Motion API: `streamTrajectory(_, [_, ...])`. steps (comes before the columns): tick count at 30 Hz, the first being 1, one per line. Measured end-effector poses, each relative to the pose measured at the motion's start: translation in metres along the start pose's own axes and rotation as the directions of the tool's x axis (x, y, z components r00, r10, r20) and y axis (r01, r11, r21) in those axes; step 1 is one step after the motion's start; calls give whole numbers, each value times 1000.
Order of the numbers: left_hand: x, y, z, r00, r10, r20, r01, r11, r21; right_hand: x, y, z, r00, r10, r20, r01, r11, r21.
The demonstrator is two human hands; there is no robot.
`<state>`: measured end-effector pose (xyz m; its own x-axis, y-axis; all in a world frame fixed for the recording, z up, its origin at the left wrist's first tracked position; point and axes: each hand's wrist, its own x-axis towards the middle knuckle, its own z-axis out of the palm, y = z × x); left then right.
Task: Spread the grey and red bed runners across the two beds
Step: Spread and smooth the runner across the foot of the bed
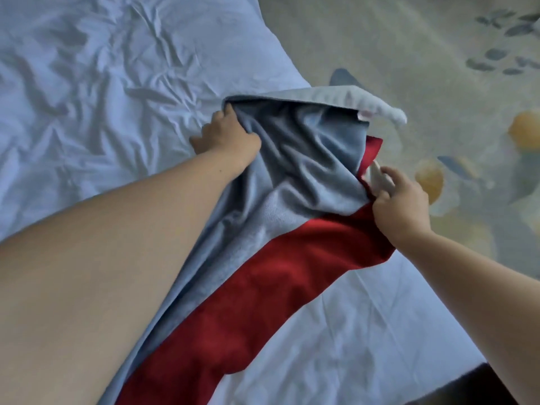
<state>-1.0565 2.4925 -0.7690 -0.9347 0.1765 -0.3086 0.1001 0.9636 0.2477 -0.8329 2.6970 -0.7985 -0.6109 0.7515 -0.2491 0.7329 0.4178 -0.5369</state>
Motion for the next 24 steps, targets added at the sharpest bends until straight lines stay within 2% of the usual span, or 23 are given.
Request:
streamTrajectory(2, [1, -6, 7, 998, -55, 41, 55, 998, -6, -2, 10, -7, 996, 61, -57, -58, 996, 62])
streamTrajectory(4, [-6, -6, 17, 998, -27, 59, 23, 997, 69, -4, 20, -14, 990, 139, -36, -136, 988, 71])
streamTrajectory(7, [-29, 12, 38, 977, 212, -37, -198, 953, 230, -6, 29, -17, 975, 223, 24, -222, 975, -25])
streamTrajectory(9, [-49, 33, 55, 916, 400, -44, -377, 892, 250, -7, 29, -16, 986, 169, 0, -169, 983, -66])
streamTrajectory(11, [-73, 52, 74, 846, 532, 32, -525, 822, 220, -6, 30, -13, 997, 83, -5, -83, 993, -85])
streamTrajectory(13, [-96, 65, 94, 784, 607, 131, -620, 760, 195, -4, 34, -7, 999, 35, 15, -33, 989, -143])
streamTrajectory(17, [-123, 72, 123, 741, 622, 253, -671, 703, 238, 2, 43, -2, 1000, -3, 4, 3, 979, -204])
streamTrajectory(21, [-123, 72, 134, 745, 614, 261, -667, 700, 256, 9, 53, -11, 998, -56, -33, 42, 942, -334])
streamTrajectory(24, [-122, 71, 136, 752, 603, 266, -658, 711, 249, 11, 66, -22, 1000, -1, -22, -9, 873, -488])
